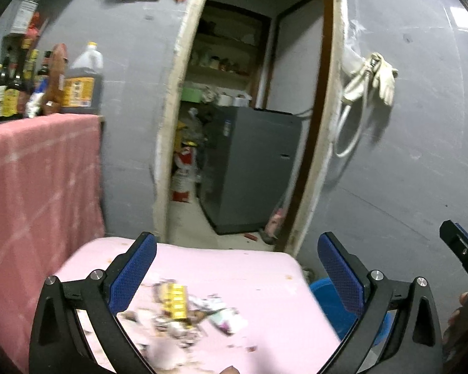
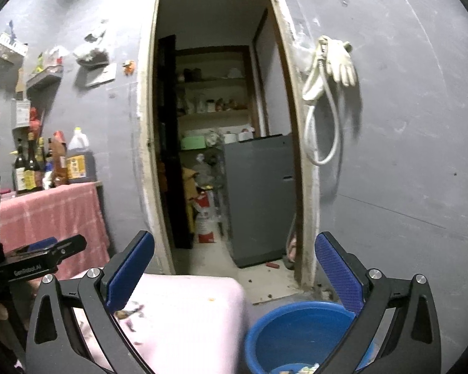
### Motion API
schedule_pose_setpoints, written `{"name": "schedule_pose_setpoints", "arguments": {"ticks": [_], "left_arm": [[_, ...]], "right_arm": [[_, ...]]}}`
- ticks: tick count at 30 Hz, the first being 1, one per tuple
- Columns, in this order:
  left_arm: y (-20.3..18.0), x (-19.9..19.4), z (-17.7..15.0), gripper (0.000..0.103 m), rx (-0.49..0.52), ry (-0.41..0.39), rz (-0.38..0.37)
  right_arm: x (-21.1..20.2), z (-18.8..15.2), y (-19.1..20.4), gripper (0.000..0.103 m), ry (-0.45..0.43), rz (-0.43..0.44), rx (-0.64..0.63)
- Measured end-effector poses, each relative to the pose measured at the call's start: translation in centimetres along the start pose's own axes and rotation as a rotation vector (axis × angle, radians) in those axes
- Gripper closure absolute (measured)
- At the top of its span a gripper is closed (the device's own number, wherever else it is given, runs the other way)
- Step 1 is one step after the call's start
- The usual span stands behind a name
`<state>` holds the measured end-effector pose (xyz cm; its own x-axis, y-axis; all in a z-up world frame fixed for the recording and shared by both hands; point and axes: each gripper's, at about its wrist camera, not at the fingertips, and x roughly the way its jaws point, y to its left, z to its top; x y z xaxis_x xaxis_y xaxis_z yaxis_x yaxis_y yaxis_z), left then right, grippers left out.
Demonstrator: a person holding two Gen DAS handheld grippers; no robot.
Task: Collect trash
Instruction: 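Move both open tools back over the remaining trash on the table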
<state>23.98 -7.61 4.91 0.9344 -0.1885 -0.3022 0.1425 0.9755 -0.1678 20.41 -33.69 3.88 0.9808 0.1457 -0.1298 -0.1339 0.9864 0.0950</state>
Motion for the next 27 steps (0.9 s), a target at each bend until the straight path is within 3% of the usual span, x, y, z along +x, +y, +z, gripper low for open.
{"name": "schedule_pose_setpoints", "arguments": {"ticks": [13, 27], "left_arm": [[6.5, -5.6, -0.2, 0.002, -0.011, -0.084, 0.153], [10.6, -4.6, -4.3, 0.002, -0.035, 0.001, 0.203]], "right_arm": [[0.3, -0.2, 7.4, 0.000, -0.036, 0.137, -0.044], [4.3, -4.5, 10.9, 0.000, 0.107, 0.219, -0.103]]}}
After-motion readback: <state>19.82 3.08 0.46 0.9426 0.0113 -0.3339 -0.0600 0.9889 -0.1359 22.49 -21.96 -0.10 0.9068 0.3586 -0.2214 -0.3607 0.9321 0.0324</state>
